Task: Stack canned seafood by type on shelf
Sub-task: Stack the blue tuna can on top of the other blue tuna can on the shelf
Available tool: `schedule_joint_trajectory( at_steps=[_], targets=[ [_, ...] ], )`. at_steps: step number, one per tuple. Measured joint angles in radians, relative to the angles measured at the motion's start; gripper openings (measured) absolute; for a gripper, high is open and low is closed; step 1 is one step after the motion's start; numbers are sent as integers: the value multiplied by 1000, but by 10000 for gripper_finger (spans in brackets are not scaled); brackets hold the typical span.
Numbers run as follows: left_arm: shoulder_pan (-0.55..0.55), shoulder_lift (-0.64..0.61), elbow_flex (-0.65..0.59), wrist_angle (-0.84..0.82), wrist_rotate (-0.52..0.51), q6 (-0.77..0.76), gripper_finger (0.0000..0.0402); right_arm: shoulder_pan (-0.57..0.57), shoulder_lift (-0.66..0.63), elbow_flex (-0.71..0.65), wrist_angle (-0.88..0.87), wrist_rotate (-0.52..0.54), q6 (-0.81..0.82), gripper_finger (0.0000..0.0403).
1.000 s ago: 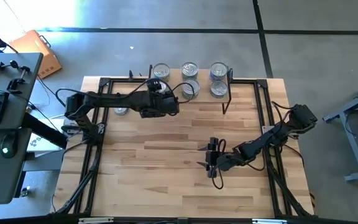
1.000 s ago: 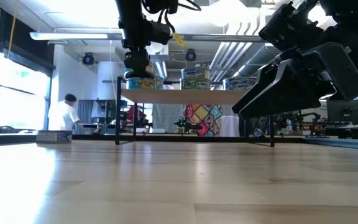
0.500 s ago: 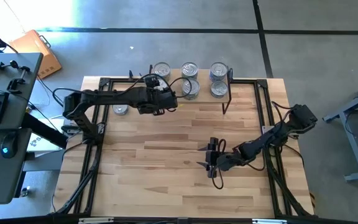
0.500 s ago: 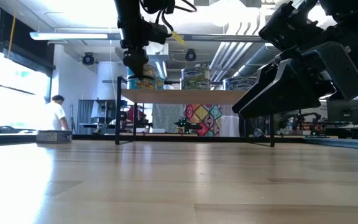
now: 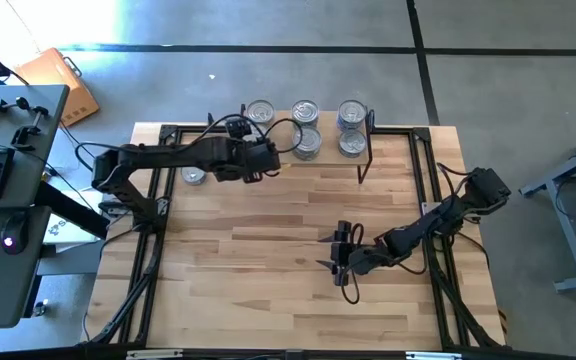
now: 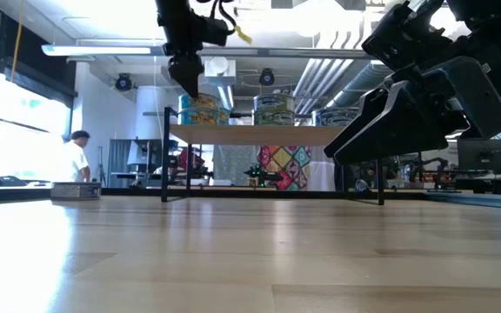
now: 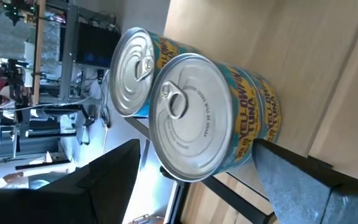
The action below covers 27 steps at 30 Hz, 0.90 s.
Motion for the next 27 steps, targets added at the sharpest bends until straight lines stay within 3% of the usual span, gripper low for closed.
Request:
schedule_joint_trajectory(
  at_steps=[9, 16, 21, 27],
  targets=[
    [-59, -66, 32, -27, 29, -115, 302, 0, 0, 0, 3, 0, -1, 261],
    [-26, -196, 26, -212, 225, -421, 275, 0, 0, 0, 3, 0, 18, 261],
    [-35, -297, -121, -339, 244, -711, 246, 0, 0, 0, 3, 0, 24, 261],
    [-26, -402, -415, -289, 285, -969, 203, 0, 0, 0, 6, 0, 19, 261]
  ],
)
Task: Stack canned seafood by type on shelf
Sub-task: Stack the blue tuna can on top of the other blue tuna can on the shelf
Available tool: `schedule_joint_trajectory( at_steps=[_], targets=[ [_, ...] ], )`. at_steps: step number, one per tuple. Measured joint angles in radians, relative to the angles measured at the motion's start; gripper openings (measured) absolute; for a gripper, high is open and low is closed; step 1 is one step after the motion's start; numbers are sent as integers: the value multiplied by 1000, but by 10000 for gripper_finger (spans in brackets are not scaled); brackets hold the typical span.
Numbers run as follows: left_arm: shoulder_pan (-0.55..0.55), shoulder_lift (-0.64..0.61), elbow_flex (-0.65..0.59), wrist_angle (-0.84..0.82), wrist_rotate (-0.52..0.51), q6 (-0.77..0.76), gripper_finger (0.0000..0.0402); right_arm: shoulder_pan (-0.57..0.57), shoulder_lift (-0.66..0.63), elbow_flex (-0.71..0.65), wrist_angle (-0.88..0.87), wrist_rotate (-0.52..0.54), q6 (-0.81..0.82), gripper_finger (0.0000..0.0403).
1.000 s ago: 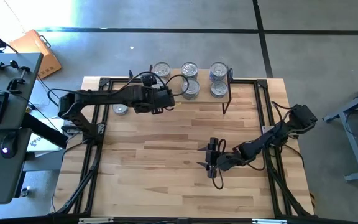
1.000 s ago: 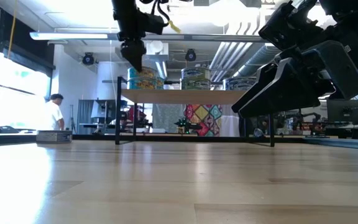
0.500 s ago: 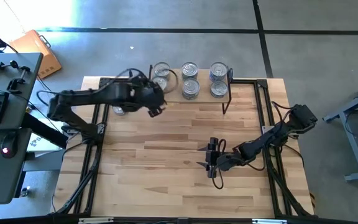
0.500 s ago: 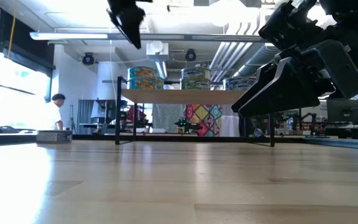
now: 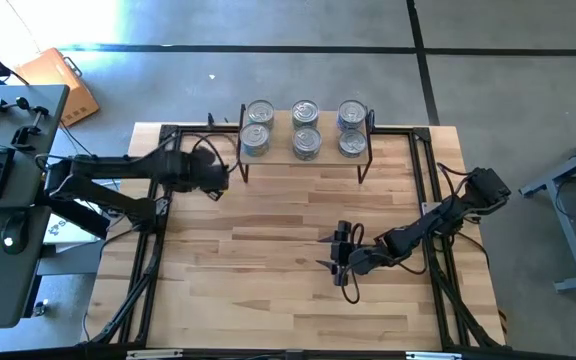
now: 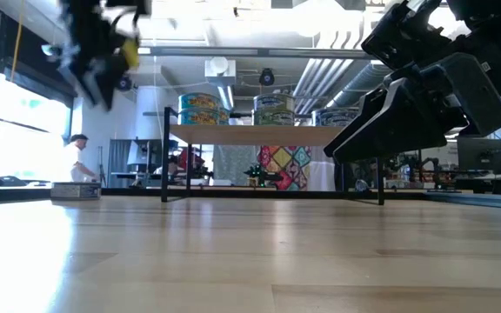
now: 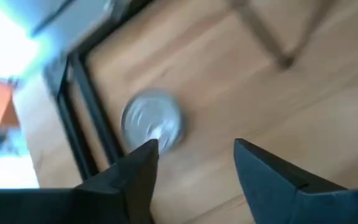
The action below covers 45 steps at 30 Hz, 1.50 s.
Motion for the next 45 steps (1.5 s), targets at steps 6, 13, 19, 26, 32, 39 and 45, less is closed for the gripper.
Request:
schedule_joint_trajectory(
  at_steps=[6, 13, 19, 26, 32, 39, 45],
  targets=[
    [80, -10, -271, 150, 6, -144, 142, -2, 0, 0, 6, 0, -3, 261],
    [236, 21, -405, 304, -41, -60, 71, -2, 0, 0, 14, 0, -12, 261],
    [291, 28, -451, 456, 16, 112, 30, -2, 0, 0, 20, 0, -11, 261],
    [290, 28, -469, 532, 118, 190, 3, -2, 0, 0, 20, 0, 1, 261],
    [262, 28, -469, 532, 300, 186, 0, -2, 0, 0, 20, 0, 0, 261],
    [181, 27, -438, 451, 113, 97, 0, -2, 0, 0, 20, 0, -2, 261],
    [326, 27, -437, 483, -123, 169, 0, -2, 0, 0, 20, 0, 0, 261]
  ],
)
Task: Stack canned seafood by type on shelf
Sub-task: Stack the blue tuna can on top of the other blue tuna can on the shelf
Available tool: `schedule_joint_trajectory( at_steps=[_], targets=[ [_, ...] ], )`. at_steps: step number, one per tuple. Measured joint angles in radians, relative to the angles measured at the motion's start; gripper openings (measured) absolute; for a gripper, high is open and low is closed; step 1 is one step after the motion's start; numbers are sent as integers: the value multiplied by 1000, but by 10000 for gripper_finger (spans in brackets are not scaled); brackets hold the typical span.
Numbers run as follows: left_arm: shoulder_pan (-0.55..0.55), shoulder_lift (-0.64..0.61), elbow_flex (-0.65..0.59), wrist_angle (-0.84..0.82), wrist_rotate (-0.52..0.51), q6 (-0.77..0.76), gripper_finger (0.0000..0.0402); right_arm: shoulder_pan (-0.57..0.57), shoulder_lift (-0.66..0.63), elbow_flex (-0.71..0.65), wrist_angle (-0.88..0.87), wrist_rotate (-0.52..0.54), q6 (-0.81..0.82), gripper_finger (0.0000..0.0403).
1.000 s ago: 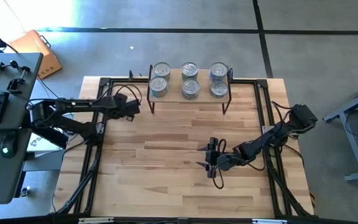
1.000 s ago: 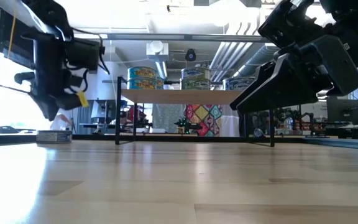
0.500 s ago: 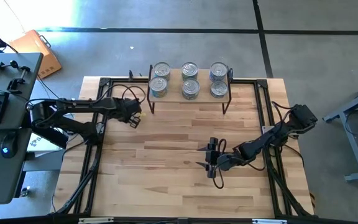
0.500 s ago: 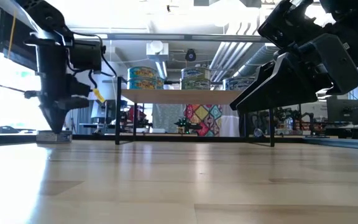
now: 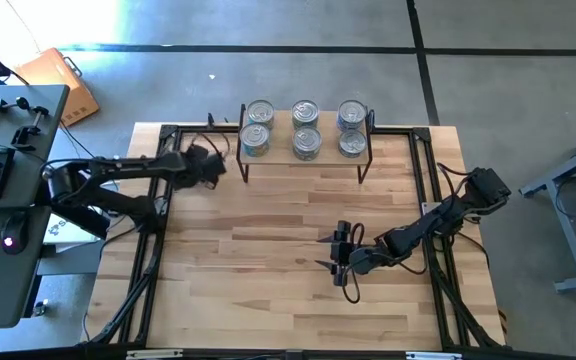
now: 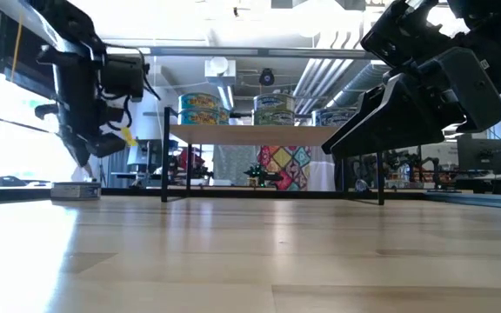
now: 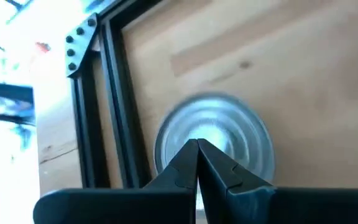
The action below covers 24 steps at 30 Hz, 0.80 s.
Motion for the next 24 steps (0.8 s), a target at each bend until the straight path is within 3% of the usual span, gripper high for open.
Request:
schedule_joint_trajectory(
  at_steps=[6, 12, 16, 19, 24],
  targets=[
    [194, 17, -20, 188, 151, 202, 0, 0, 0, 0, 0, 0, -2, 261],
    [246, 86, -18, 176, 230, 237, 0, 0, 0, 0, 0, 0, -2, 261],
    [180, 120, -12, 139, 296, 225, 0, 0, 0, 0, 0, 0, 0, 261],
    [90, 111, -10, 74, 342, 115, 0, 0, 0, 0, 0, 0, 0, 261],
    [-159, 81, -12, 33, 439, -97, 0, 0, 0, 0, 0, 0, 5, 261]
  ],
)
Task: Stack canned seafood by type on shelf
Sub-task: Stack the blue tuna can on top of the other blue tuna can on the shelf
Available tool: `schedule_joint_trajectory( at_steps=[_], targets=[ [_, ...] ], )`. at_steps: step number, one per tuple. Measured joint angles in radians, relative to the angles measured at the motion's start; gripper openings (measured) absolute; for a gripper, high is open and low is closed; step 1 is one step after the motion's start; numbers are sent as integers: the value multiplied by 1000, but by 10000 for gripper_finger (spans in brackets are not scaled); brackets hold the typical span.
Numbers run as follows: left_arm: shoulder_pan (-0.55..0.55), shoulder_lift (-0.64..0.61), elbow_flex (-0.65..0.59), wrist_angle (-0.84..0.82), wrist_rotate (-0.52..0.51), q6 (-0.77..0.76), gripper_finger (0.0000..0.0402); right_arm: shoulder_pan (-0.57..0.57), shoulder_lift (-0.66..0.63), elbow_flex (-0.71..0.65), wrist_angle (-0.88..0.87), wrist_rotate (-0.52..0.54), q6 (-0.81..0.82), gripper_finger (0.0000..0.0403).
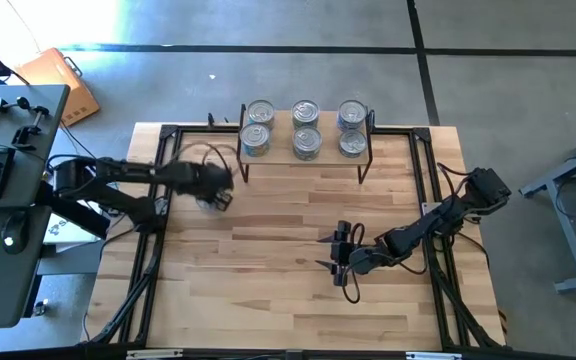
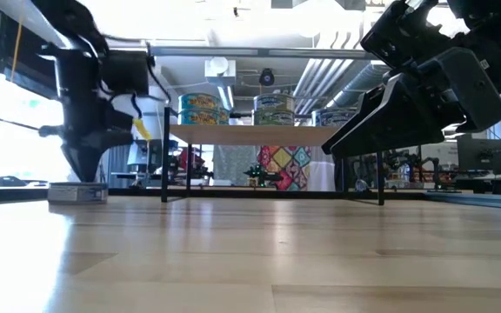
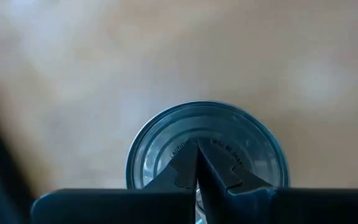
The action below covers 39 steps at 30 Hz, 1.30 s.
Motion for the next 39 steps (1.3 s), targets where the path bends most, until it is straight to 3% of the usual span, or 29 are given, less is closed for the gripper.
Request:
schedule_joint_trajectory(
  at_steps=[5, 8, 10, 13, 16, 18, 21, 24, 27, 29, 35, 39],
  targets=[
    [-297, 6, -3, 100, 17, -240, 0, 0, 0, 0, 0, 0, 0, 261],
    [-487, 37, -7, 304, 35, -355, 0, 0, 0, 0, 1, 0, 0, 261],
    [-592, 73, -11, 464, -12, -372, 0, 0, 0, 0, 2, 0, 0, 261],
    [-685, 165, -17, 780, -131, -278, 0, 0, 0, 0, 9, 0, -6, 261],
    [-696, 287, -1, 1136, -229, -15, 0, -7, 0, 0, 12, 0, -9, 261],
    [-682, 366, 50, 1281, -240, 156, 0, -16, 0, 0, 16, 0, -16, 261],
    [-673, 434, 175, 1211, -182, 338, 0, -26, 0, 0, 16, 0, -8, 261],
    [-695, 446, 323, 923, -143, 427, 0, -33, 0, 0, 16, -22, -8, 261],
    [-740, 448, 436, 612, -155, 382, 0, -37, 0, 0, 16, -53, -19, 261],
    [-769, 449, 482, 498, -161, 316, 0, -37, 2, 0, 16, -64, -26, 261],
    [-814, 448, 437, 454, -114, 162, 0, -37, 41, 0, 43, -72, -27, 261],
    [-809, 447, 362, 544, -301, 160, 0, -37, 79, 0, 92, -72, -26, 261]
  ],
)
